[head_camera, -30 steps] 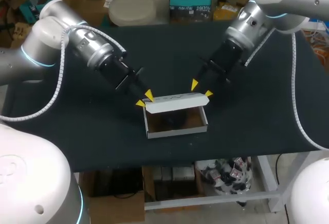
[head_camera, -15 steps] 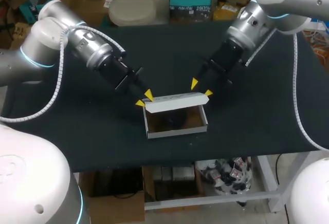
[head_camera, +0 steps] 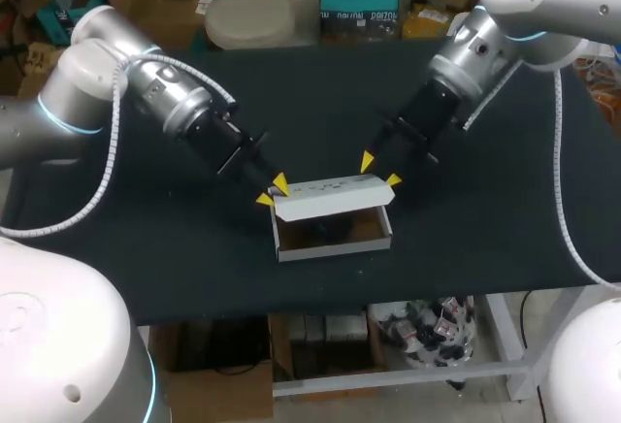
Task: Assemble the packaging by folding the flat box into shape, placing the metal phone stand inside, and closing the box properly
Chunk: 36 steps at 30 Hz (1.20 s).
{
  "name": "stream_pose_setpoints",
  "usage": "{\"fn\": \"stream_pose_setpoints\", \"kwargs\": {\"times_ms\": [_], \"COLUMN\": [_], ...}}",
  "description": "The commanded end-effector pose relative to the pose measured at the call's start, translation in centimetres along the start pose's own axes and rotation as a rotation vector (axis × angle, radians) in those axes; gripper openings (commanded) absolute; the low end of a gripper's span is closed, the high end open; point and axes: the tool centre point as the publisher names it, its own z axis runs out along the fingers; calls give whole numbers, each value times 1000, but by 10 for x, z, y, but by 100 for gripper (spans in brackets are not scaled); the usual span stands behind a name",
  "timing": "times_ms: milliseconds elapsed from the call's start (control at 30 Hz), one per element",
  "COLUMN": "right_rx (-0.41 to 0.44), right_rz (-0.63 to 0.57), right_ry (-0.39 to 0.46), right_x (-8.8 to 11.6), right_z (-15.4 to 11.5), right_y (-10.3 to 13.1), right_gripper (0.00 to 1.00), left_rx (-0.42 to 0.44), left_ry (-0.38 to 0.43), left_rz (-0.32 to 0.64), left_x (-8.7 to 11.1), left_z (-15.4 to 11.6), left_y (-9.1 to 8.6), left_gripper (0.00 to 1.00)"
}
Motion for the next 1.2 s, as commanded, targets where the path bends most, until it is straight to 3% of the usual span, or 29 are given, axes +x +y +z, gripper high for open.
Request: {"fn": "stream_pose_setpoints", "kwargs": {"times_ms": [33,1200], "right_rx": [-6,-14], "right_rz": [-10,-54], "right_ry": [0,-23], "right_x": [5,-13], "right_z": [6,14], "right_y": [-1,9], "right_gripper": [48,52], "left_rx": [7,82], "left_ry": [0,-31], "left_rz": [3,37], "left_x": [2,-11], "left_z": [6,6], "left_y": [-1,-4], "left_gripper": [25,31]}}
